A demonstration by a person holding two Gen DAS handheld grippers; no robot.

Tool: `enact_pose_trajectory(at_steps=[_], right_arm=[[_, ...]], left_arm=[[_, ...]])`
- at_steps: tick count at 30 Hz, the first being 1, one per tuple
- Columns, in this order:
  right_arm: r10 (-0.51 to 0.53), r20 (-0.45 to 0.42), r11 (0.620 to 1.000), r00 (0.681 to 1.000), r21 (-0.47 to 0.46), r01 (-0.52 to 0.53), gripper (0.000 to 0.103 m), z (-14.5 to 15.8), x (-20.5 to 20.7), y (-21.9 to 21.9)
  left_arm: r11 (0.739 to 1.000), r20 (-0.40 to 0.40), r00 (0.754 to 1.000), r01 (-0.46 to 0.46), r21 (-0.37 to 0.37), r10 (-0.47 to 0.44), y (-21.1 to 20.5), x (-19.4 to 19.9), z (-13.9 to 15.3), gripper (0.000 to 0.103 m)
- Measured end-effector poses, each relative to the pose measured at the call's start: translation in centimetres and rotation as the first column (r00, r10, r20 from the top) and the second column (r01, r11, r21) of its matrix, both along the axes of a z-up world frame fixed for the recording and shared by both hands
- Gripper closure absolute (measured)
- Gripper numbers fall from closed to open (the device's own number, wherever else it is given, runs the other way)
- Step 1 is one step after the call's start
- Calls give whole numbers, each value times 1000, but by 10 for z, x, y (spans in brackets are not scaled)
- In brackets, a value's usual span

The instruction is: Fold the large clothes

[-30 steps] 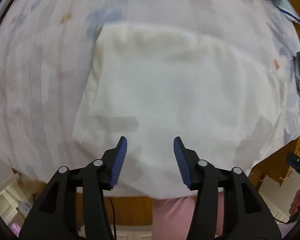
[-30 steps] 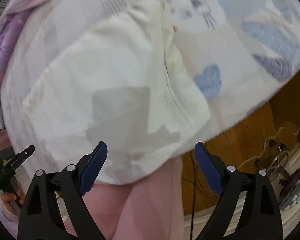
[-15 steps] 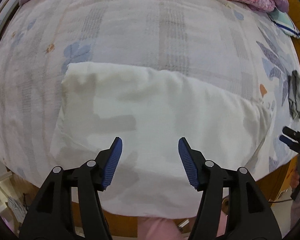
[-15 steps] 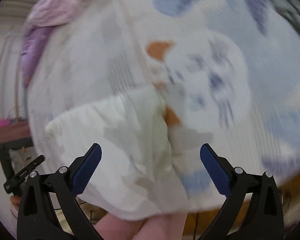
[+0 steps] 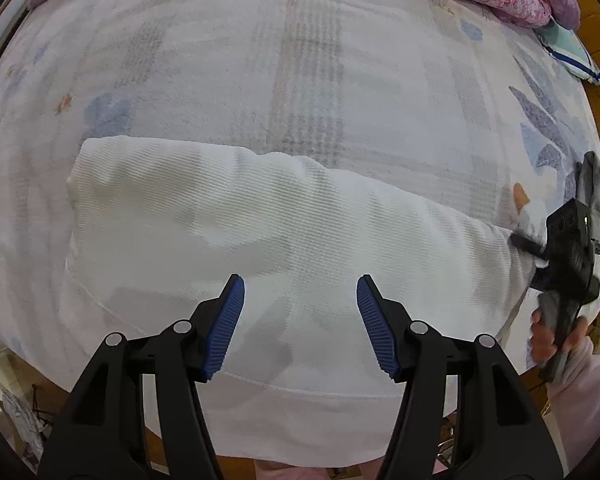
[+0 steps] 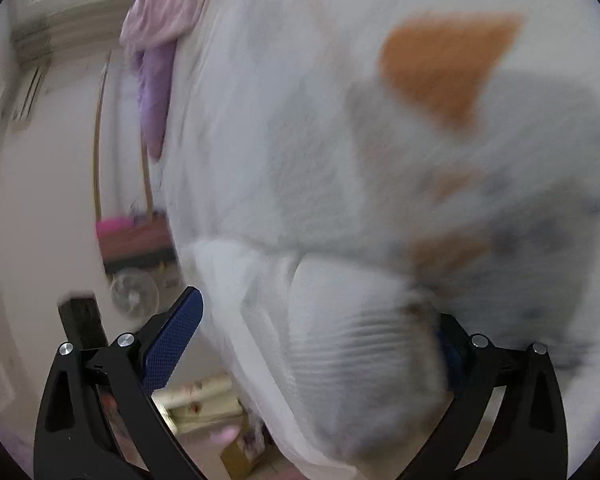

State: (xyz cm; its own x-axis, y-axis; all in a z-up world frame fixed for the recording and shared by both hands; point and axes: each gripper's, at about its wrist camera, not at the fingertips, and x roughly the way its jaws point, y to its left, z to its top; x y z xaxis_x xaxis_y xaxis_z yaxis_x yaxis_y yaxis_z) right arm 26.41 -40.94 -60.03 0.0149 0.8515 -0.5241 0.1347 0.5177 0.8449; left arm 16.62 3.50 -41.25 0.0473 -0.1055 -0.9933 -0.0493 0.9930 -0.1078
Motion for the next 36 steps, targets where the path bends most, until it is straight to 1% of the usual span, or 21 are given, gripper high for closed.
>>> enact_pose_trajectory(at_steps=[2,4,5,9,13,16,17,18,19,20,21,22,23,24,25,26,29,31,33,34,36], right_arm=[[68,9,997,998,-24,-67,6,4,-13,12],[91,-83,994,992,60,-87,6,-3,-34,17],[100,-131,991,986,102,-87,7,-8,-49,18],[78,-187,990,979,134,-53,7,-13,-92,21],[-19,-218,999,976,26,26,6,-9,-98,30],[-107,-354,994,929,-59,92,7,-8,-87,30],[-122,-359,991,925,-89,97,8,-3,-85,31],[-120,-339,987,933,-141,76,16,4,-84,32],[-114,-325,981,939,-188,54,28,9,-84,34],[-119,-306,974,945,-220,51,34,16,-86,35],[-139,-293,973,946,-217,76,53,24,-87,35],[-171,-295,969,940,-222,107,60,31,-89,33],[-192,-290,963,938,-242,122,64,38,-89,33],[-199,-283,958,938,-258,125,67,42,-89,34],[-202,-266,948,943,-296,119,68,51,-88,37],[-200,-257,941,945,-321,112,68,54,-88,38],[-213,-250,913,944,-395,101,68,63,-85,45],[-234,-265,903,935,-416,108,63,59,-85,46],[-247,-271,896,930,-430,113,53,50,-87,46],[-253,-269,892,929,-436,116,49,47,-94,45],[-282,-282,891,917,-430,142,49,43,-101,44]], left_arm=[[1000,-5,1000,3,15,-3,1,2,-2,43],[1000,-2,1000,6,18,-6,1,3,-1,43],[1000,2,1000,9,19,-9,1,3,1,43],[999,-3,1000,18,32,-18,2,3,-1,42],[999,-15,999,31,32,-30,-1,3,-6,42],[999,-23,999,47,25,-46,-5,4,-9,42],[998,-23,998,55,20,-55,-7,5,-9,42],[997,-31,997,71,17,-70,-10,7,-11,43],[996,-37,996,84,18,-84,-13,9,-13,49],[995,-40,994,98,13,-97,-16,12,-15,56],[994,-35,993,110,-24,-111,-19,16,-16,69],[991,-32,992,120,-60,-122,-22,20,-18,73],[989,-34,990,135,-66,-137,-24,24,-20,76],[987,-38,988,150,-55,-152,-27,28,-22,87],[984,-43,984,173,-47,-175,-31,35,-25,97],[980,-46,980,193,-47,-195,-35,43,-27,99],[969,-59,968,243,-38,-244,-44,62,-31,100],[963,-81,961,260,-73,-266,-50,75,-48,100],[965,-169,951,253,-66,-260,-52,82,-94,102],[971,-178,955,226,-73,-236,-52,82,-111,100],[975,-215,952,207,-77,-219,-52,80,-100,102]])
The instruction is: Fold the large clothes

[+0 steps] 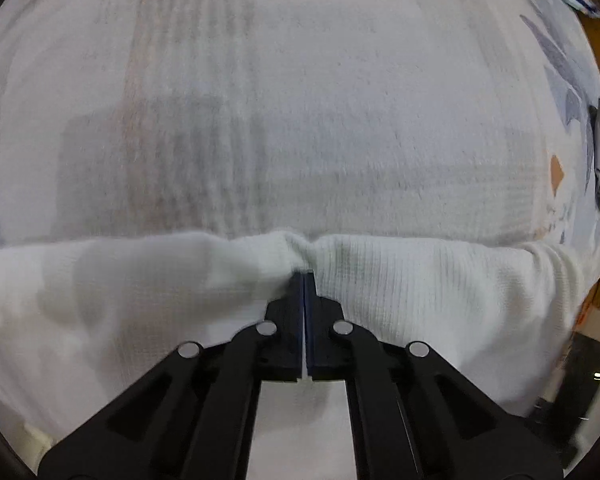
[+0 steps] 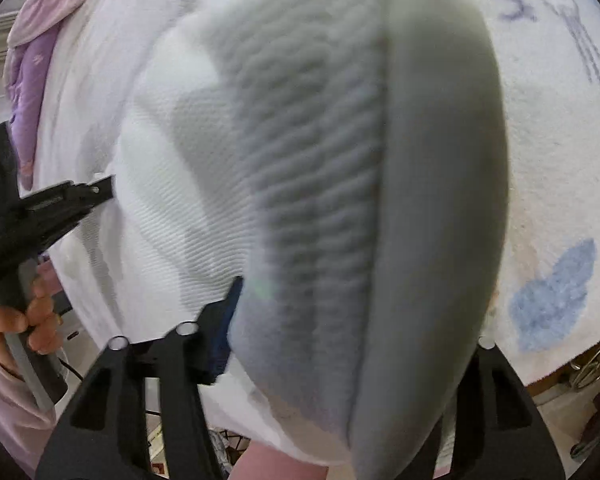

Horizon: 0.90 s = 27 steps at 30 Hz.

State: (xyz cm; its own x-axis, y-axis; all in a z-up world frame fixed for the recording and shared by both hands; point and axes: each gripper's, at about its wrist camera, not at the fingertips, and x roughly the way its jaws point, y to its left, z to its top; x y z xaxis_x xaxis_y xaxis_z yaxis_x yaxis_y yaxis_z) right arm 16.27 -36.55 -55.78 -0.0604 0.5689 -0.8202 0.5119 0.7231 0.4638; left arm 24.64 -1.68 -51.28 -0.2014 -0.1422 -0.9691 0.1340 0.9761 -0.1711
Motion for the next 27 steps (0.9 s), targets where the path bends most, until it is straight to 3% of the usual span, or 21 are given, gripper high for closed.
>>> enact_pose_trajectory(at_steps=[1,3,5,6,8,12,14,15,16,18,20,22,23,25,27], right_arm=[[-32,-13,999,999,5,32,49,2,-4,-2],[-48,-21,999,999,-5,48,49,6,-8,-1],[-33,-10,999,999,-16,33,46,7,-9,1],[-22,-8,1000,1000,-20,22,44,4,-10,5],[-13,-5,1000,1000,-26,13,44,4,-10,9],[15,-43,1000,999,-1,-15,44,10,-11,4],[47,-17,999,999,6,-47,43,5,-11,4],[66,-6,998,998,12,-66,41,1,-13,6],[60,-1,998,998,19,-60,40,0,-15,5],[49,-49,998,998,32,-47,40,4,-15,1],[79,-45,997,996,24,-78,40,10,-17,2],[117,-20,993,993,33,-117,35,6,-18,4],[127,-8,991,992,42,-127,34,1,-19,5],[122,-9,990,992,76,-121,33,-1,-15,0],[112,-54,992,992,69,-108,33,4,-14,-8]], left_arm=[[1000,-33,999,20,-3,-20,-1,-7,5,103],[987,-69,986,156,50,-152,-10,-43,12,103],[968,-59,974,222,116,-217,-13,-72,-15,102],[983,-4,989,145,115,-145,-8,-74,-21,100],[992,-6,1000,24,120,-23,-2,-75,-18,102],[984,-47,994,102,144,-96,-5,-116,2,102],[989,-37,996,84,118,-80,3,-147,-10,102],[990,4,997,78,116,-79,3,-153,-13,102],[990,1,998,61,123,-62,3,-153,-10,102],[988,-96,995,41,146,-27,2,-158,4,102],[990,-62,997,47,136,-39,4,-179,17,102],[978,-130,990,75,194,-50,8,-212,-15,102],[981,-82,996,32,193,-16,9,-218,-23,101],[973,-92,996,3,231,19,3,-218,-18,102],[981,-139,990,3,196,25,1,-230,-5,103]])
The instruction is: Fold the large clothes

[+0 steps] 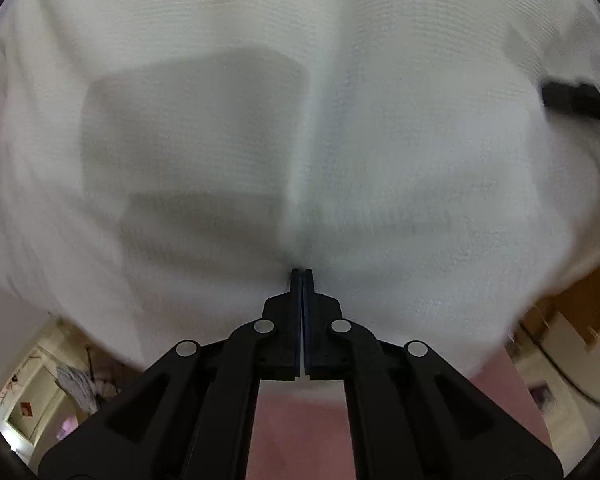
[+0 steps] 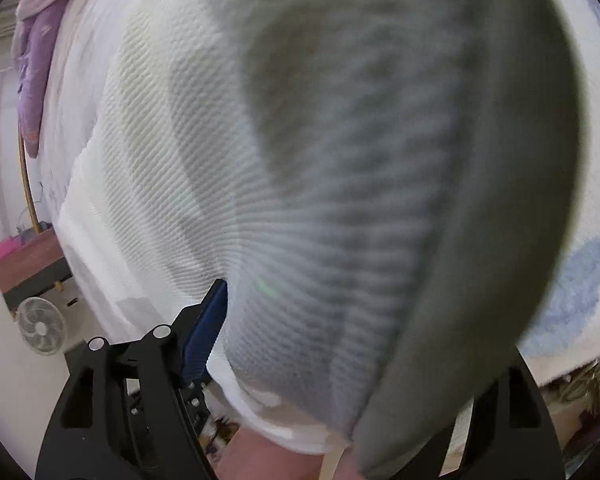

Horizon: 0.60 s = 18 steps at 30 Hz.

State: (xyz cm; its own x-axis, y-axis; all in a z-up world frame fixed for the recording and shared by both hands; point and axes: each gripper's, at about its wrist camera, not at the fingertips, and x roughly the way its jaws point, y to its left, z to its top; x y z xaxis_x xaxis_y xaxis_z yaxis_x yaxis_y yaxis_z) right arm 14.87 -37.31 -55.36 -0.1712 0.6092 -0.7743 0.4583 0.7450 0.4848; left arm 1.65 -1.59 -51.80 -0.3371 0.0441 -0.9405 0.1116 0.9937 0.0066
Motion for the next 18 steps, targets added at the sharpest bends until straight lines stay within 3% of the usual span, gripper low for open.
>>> enact_pose_trajectory(at_steps=[1,3,4,6,9,13,15,18], right_arm=[[7,6,1000,1000,-6,-7,33,1,1,-2],[29,28,1000,999,1,-29,32,-3,2,-1],[45,37,999,998,11,-45,31,-7,1,0],[47,27,999,999,17,-48,33,-7,3,-2],[70,15,998,997,-7,-70,33,-2,7,-11],[77,-16,997,997,11,-77,32,-10,14,-6],[86,-21,996,996,19,-85,32,-14,16,-6],[104,-11,994,995,38,-104,31,-16,18,-8]], left_arm=[[1000,2,1000,10,7,-10,0,-8,0,103],[996,-72,997,37,78,-31,5,-29,-37,103],[997,-89,996,3,80,4,11,-30,-49,102],[994,-110,990,-77,81,85,14,-19,-45,102],[999,32,999,-37,40,35,4,6,0,103],[1000,195,981,-21,-4,21,-12,83,37,103],[999,247,968,-38,-36,46,-20,132,35,103],[999,264,964,-16,-40,26,-38,207,4,102]])
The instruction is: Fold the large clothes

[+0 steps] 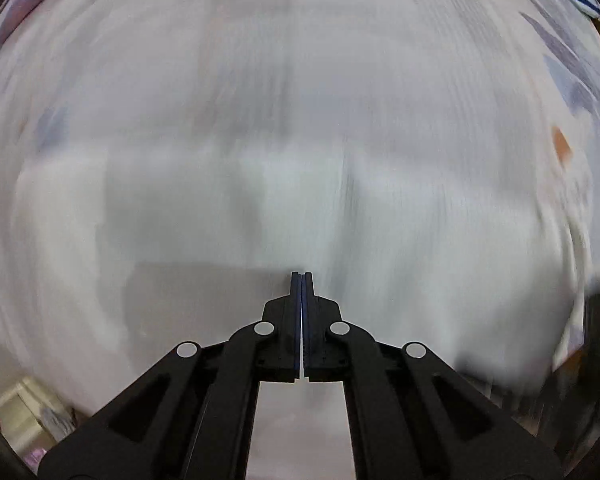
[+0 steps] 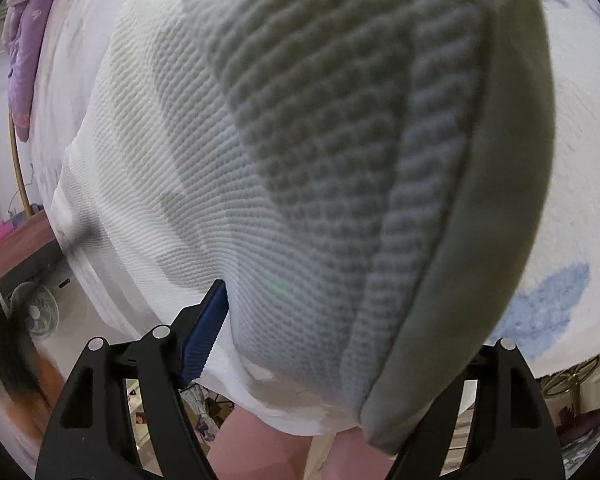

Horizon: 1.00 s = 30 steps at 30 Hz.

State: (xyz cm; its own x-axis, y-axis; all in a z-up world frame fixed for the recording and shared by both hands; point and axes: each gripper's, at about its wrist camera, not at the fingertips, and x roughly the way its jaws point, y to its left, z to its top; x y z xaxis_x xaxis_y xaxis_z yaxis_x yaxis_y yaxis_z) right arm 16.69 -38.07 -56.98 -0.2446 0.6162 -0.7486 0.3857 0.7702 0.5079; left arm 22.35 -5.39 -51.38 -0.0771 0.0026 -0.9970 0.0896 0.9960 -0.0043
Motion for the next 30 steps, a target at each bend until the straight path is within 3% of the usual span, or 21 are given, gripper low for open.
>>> enact_pose_trajectory(at_steps=[1,2,4,7,8,9,10,12,14,17,20,23,25,28,30], right_arm=[[-8,5,1000,1000,12,8,29,-1,1,2],[-20,5,1000,1000,18,19,29,-2,1,1],[-38,-11,999,999,24,38,29,-5,1,-1],[-31,-32,999,999,-10,31,29,1,6,8],[-23,-29,1000,999,-19,22,28,1,7,10],[-11,-22,1000,1000,-21,11,26,-1,7,13],[1,-6,1000,1000,-23,-1,23,-2,8,18],[-4,-4,1000,1000,-21,4,23,-1,8,19],[-8,2,999,1000,-31,8,24,5,6,16],[10,32,999,999,-49,-8,24,6,1,19],[-1,26,996,1000,-84,3,26,11,1,19],[7,61,994,998,-105,-1,42,21,-5,17],[20,90,992,996,-126,-9,58,34,-6,21],[8,132,992,991,-124,9,72,58,-5,22],[10,148,994,989,-108,7,74,71,-5,23]], left_arm=[[1000,-64,998,7,3,-7,-5,19,-27,101],[1000,-98,995,-6,-5,6,-7,30,-36,101],[999,-126,991,-36,-9,35,-6,31,-27,101],[1000,-177,984,14,-6,-15,-4,0,-19,101],[1000,-166,986,18,-17,-21,-2,-18,-28,101],[999,-90,996,26,-45,-30,0,-28,-33,101],[998,-68,998,16,-60,-20,0,-26,-35,101],[997,-101,995,-19,-77,12,0,-14,-32,101],[996,-133,991,-22,-85,10,21,-30,-18,101],[996,-46,998,45,-78,-49,16,-54,-24,101],[994,0,998,-65,-93,66,20,-54,-15,101],[999,5,1000,5,-52,-4,-1,-35,-18,101],[999,2,1000,-1,-43,1,-12,-19,-23,100],[999,5,999,-38,-37,38,-2,-6,-23,100],[999,15,999,-31,-22,32,2,-14,-22,100]])
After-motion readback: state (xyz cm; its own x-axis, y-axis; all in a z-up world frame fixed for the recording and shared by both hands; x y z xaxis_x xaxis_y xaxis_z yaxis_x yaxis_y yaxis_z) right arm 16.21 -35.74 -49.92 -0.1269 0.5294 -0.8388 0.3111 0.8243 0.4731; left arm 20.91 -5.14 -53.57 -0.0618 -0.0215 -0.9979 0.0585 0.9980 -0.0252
